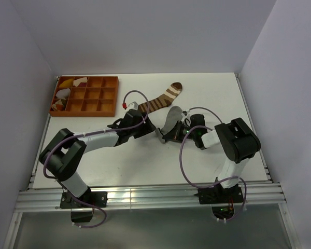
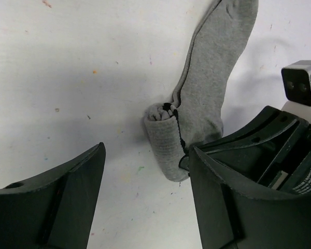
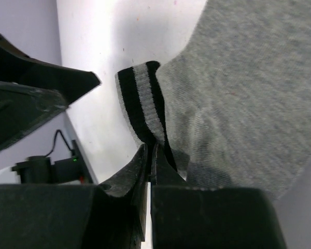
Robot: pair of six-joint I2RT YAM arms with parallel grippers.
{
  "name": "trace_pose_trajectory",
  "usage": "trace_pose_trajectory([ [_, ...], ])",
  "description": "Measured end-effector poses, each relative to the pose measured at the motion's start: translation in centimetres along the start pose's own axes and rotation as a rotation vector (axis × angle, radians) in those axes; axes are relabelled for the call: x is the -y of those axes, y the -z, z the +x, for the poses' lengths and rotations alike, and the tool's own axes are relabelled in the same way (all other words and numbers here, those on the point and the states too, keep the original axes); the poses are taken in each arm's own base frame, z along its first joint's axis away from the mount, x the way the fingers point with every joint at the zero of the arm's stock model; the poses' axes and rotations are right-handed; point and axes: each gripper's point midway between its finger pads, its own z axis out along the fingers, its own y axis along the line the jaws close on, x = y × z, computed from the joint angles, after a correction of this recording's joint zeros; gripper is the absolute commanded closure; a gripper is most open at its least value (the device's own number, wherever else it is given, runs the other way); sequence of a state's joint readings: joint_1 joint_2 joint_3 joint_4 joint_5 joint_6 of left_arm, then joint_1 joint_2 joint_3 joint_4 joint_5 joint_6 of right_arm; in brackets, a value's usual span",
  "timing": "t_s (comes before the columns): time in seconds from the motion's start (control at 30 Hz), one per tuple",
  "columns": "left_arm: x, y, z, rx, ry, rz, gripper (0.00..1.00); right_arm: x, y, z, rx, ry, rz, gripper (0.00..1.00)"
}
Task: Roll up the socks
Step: Roll the sock at the center of the board.
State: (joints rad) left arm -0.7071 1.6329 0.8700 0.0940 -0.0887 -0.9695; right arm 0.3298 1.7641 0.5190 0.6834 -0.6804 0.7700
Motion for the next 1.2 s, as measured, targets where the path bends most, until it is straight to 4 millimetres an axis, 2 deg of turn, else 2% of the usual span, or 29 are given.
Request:
trace_pose_trajectory([
  [0.43,-1.0,-2.7,2.8,-0.079,0.016,0.005,0.35,0.2,0.2,-0.1,-0.074,-0.09,-0.027,1.0],
  [0.8,0.0,-3.8,3.0,-0.065,0.034,0.052,0.41,0.2,0.1,-0.1,-0.105,-0.11,-0.027,1.0],
  [1.0,0.2,-4.3,3.4,-0.07,0.042,0.059,0.55,0.2,0.1,-0.1,-0.122,-0.118,-0.027,1.0],
  [1.2,0.3,-4.6,3.8,-0.078,0.05,0.06,0.8,0.3,0.0,-0.2,-0.133,-0.111,-0.017,1.0],
])
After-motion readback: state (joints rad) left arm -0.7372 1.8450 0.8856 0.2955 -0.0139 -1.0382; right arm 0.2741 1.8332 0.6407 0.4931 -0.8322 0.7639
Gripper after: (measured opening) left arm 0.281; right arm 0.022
